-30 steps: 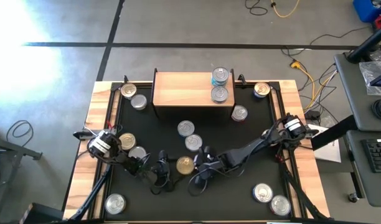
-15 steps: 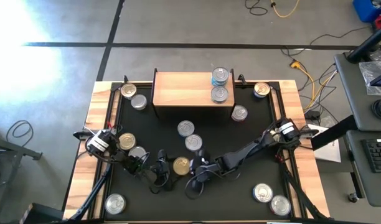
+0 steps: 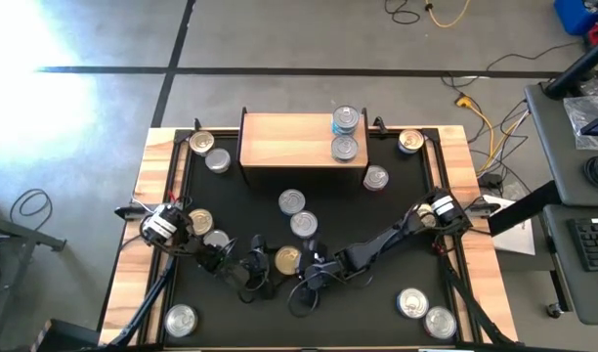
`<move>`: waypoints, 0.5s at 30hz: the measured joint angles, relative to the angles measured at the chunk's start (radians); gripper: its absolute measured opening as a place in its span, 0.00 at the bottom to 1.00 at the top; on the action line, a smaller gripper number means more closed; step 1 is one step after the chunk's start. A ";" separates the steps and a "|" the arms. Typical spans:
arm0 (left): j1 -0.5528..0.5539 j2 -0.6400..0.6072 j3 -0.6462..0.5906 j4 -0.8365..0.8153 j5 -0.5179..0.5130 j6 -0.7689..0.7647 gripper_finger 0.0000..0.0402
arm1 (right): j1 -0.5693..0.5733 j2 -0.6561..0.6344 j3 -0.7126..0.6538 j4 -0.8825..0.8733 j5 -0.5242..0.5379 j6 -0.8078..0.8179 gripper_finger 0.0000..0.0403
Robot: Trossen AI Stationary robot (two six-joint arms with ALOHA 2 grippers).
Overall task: Stack canned seafood by type on shelf
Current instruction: Stack the green tuna can on top of the green tuna can on the shelf
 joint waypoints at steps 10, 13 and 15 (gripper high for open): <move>0.020 -0.001 0.006 -0.021 -0.028 -0.017 0.89 | 0.001 -0.050 0.022 -0.164 -0.009 -0.023 0.03; 0.020 -0.007 0.004 -0.027 -0.009 -0.018 0.89 | 0.008 -0.102 0.046 -0.294 -0.010 -0.053 0.03; 0.020 -0.017 0.001 -0.032 0.005 -0.019 0.89 | 0.015 -0.142 0.052 -0.355 -0.011 -0.080 0.03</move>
